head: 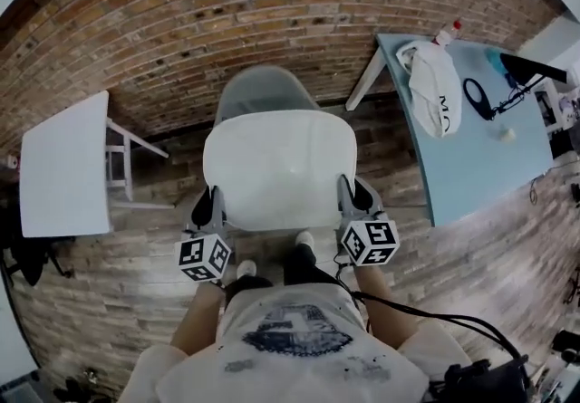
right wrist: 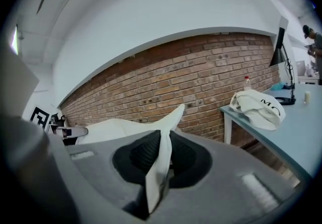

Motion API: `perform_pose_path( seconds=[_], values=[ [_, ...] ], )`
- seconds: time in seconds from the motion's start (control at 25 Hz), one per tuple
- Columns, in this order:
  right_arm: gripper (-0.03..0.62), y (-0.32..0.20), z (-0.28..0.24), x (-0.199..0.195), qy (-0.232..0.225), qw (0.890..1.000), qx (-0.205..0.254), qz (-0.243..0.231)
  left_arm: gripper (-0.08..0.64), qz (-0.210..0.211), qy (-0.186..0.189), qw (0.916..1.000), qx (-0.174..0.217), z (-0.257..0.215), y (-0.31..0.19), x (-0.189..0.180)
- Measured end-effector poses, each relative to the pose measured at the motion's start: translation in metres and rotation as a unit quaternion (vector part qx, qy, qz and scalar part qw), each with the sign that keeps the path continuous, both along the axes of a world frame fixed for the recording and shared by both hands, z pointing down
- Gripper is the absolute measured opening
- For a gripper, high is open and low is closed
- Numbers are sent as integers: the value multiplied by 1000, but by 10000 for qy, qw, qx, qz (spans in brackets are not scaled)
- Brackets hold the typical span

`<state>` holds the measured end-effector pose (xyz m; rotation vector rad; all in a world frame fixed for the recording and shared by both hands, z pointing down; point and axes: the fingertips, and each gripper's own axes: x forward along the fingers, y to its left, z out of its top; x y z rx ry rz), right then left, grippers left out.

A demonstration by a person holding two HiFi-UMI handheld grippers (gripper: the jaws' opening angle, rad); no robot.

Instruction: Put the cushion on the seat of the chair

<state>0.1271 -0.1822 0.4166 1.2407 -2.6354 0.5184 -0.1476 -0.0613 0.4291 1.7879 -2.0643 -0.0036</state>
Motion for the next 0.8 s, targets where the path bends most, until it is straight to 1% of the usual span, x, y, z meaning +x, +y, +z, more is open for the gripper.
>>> perform_pose_path(
  seconds=[0.24, 0.4, 0.6, 0.8],
  values=[
    [41, -42, 22, -4, 15, 9985, -148, -525, 32, -557, 8, 9983, -195, 20, -11, 6],
    [41, -54, 39, -14, 56, 9971, -261, -707, 32, -783, 98, 9964, -314, 36, -14, 0],
    [41, -64, 64, -24, 140, 9961, -389, -773, 32, -800, 75, 9957, -464, 59, -19, -7],
    [41, -73, 100, -33, 253, 9961, -466, -708, 32, -721, 161, 9955, -597, 97, -30, -18]
  ],
)
